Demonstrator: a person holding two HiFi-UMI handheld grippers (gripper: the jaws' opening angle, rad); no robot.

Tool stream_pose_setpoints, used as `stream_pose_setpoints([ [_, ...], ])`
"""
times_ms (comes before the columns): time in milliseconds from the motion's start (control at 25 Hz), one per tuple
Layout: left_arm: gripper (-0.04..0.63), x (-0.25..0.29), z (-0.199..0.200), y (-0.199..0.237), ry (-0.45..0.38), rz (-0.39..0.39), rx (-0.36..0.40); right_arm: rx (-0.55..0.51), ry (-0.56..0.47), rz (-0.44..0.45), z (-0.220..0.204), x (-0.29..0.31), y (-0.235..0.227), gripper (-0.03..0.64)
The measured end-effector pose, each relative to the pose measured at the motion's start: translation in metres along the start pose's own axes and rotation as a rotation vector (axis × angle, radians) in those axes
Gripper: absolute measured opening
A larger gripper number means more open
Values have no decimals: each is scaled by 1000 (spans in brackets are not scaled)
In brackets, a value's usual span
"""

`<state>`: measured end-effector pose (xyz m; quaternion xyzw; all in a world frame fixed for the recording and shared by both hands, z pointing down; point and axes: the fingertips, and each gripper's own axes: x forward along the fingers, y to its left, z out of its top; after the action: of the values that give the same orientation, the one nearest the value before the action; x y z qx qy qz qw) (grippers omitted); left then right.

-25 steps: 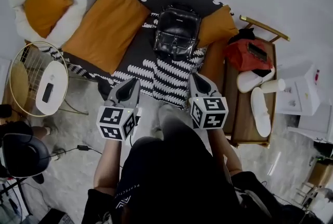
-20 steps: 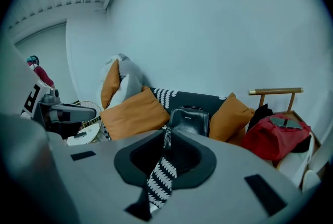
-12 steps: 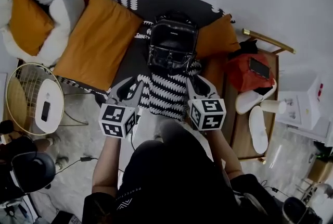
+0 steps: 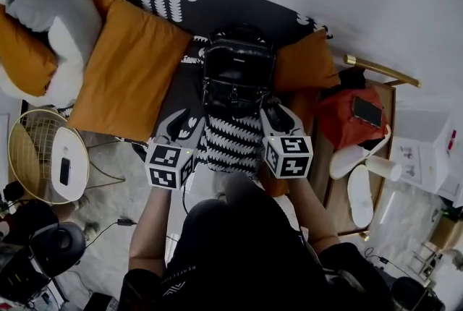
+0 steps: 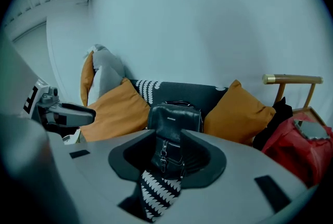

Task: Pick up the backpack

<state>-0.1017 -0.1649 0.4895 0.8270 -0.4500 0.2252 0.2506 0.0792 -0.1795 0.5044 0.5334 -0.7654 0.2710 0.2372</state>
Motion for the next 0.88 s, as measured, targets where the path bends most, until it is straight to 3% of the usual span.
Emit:
stream_pose_setpoints([
  [520,173,97,-17,36,129,-18,17,38,87,-42,-20,72,-49,140],
  [880,173,156,-24,71,164,-16,13,50,120,-79,-31,128,-75,146],
])
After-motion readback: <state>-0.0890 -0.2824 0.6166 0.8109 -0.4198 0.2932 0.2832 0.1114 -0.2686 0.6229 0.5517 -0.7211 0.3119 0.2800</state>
